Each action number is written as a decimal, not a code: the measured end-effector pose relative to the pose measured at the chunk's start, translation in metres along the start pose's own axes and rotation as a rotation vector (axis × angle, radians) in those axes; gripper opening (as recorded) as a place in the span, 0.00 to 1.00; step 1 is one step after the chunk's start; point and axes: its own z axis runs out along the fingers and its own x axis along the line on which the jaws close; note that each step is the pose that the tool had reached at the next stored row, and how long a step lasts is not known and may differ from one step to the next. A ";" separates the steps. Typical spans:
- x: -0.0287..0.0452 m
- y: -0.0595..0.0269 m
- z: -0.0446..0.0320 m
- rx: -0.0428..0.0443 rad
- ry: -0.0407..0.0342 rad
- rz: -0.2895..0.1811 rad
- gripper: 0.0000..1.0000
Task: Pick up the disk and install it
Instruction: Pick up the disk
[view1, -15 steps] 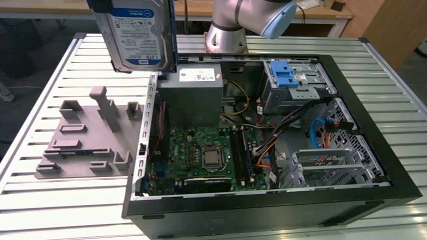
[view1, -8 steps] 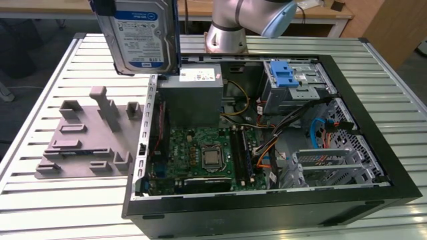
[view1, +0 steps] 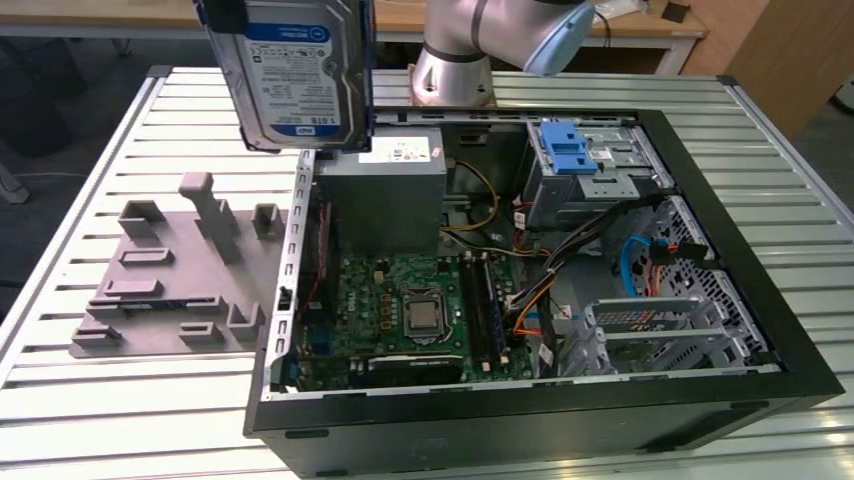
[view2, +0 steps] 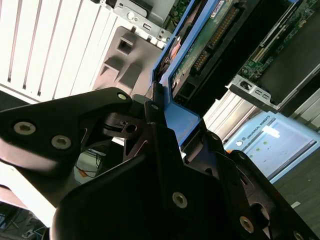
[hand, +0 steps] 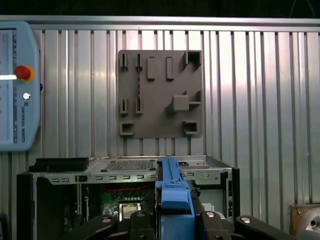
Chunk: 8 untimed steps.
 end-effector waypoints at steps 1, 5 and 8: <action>0.0001 -0.0011 -0.0001 -0.0001 0.0001 0.000 0.36; 0.0003 -0.0072 -0.0002 0.0000 0.0000 0.000 0.36; 0.0003 -0.0125 -0.0004 -0.0001 0.0001 0.000 0.36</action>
